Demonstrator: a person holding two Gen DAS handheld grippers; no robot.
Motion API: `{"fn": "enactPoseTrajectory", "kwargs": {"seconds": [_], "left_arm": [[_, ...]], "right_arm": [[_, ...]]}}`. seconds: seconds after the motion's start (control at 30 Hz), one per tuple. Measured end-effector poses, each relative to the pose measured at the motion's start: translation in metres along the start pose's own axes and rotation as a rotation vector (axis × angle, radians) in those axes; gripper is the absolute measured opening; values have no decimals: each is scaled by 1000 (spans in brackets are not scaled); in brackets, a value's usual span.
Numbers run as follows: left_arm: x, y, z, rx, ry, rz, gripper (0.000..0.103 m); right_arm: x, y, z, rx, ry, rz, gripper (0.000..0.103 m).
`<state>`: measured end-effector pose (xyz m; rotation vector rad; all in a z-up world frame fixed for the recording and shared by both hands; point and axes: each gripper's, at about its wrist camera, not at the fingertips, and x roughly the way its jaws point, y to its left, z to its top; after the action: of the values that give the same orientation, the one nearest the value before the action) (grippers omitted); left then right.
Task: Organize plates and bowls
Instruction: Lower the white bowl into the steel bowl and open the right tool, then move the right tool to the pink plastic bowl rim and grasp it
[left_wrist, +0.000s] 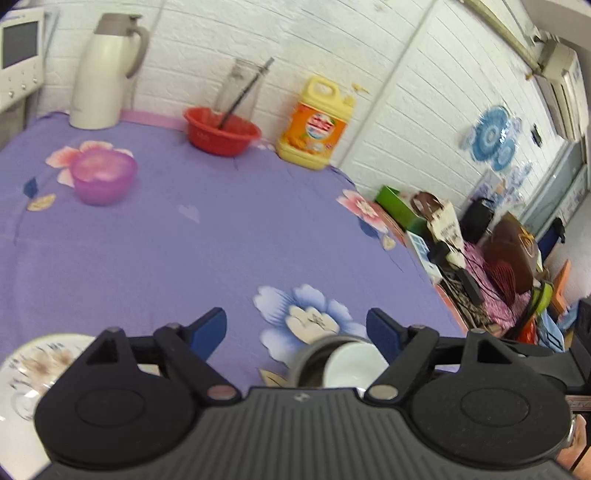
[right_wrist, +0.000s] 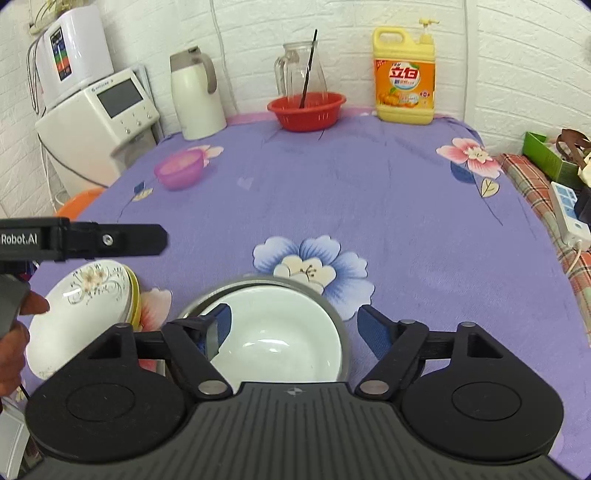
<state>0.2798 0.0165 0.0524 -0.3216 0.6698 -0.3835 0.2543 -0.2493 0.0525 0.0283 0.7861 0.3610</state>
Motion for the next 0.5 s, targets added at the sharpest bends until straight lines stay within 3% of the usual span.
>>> {"fn": "enactPoseTrajectory", "kwargs": {"seconds": [0.2,0.37,0.5], "left_arm": [[-13,47,13,-32,-35,99,80],[-18,98,15,-82,-31,187,80],[-19,134,21,-125,-32,242,80]], "right_arm": [[15,9,16,30,-4,23,103],[48,25,36,112,46,108,103],[79,44,57,165,97,115,103]]}}
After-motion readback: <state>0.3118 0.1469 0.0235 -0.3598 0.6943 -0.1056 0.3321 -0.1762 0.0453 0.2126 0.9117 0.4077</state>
